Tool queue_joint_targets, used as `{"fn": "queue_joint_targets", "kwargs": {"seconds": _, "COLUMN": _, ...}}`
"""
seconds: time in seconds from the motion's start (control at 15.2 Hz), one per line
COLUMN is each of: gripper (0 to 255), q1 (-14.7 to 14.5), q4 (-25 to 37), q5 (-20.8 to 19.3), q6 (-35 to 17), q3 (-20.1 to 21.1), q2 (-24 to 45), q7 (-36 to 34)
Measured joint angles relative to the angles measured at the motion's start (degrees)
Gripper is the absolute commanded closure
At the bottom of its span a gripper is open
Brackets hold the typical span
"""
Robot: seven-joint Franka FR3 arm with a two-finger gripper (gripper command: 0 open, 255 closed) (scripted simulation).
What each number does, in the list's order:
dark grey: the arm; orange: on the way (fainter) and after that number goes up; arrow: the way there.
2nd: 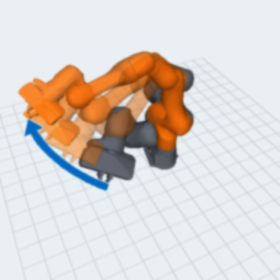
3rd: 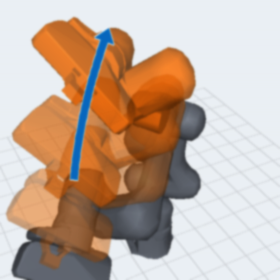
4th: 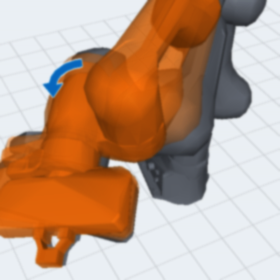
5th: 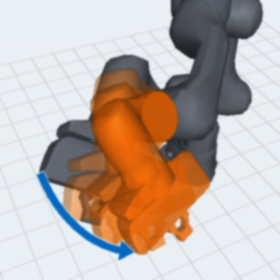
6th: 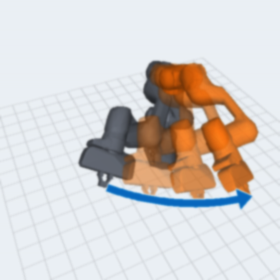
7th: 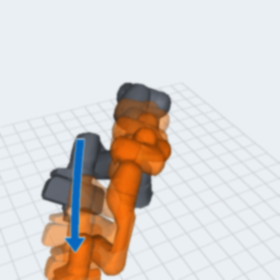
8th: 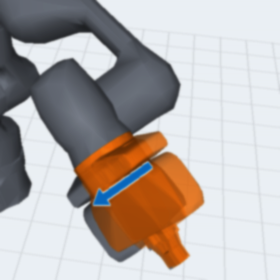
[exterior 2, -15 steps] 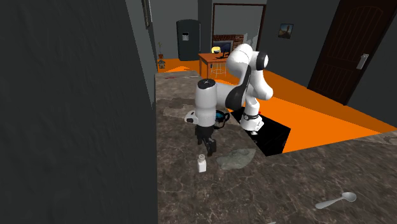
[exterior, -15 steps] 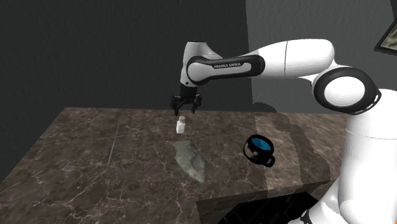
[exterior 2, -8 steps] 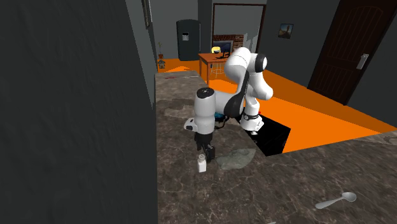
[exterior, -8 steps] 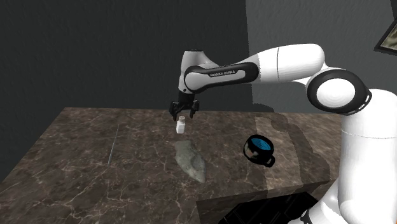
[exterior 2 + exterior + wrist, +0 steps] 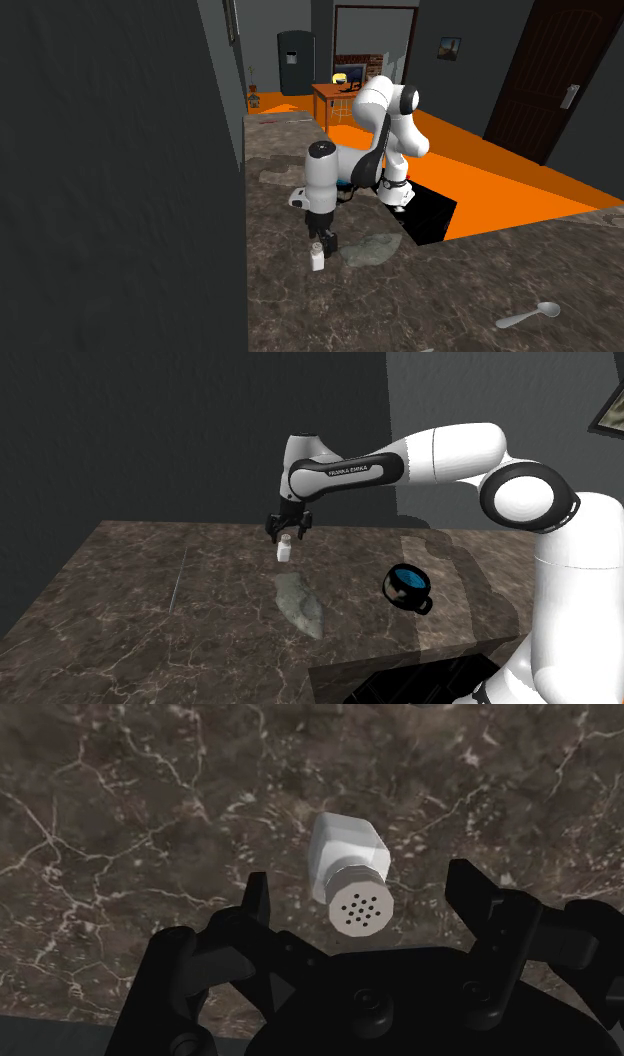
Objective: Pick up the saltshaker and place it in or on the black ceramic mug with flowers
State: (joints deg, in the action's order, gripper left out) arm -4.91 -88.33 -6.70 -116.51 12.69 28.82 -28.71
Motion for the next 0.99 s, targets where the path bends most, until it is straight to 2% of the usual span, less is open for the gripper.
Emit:
{"fn": "queue_joint_targets", "kwargs": {"seconds": 0.66, "gripper": 255, "q1": 0.0, "q4": 0.02, "q5": 0.0, "q6": 0.0, "q3": 0.0, "q2": 0.0, "q7": 0.0}}
{"fn": "queue_joint_targets", "kwargs": {"seconds": 0.99, "gripper": 255, "q1": 0.0, "q4": 1.71, "q5": 0.26, "q6": 2.6, "q3": 0.15, "q2": -0.94, "q7": 0.14}}
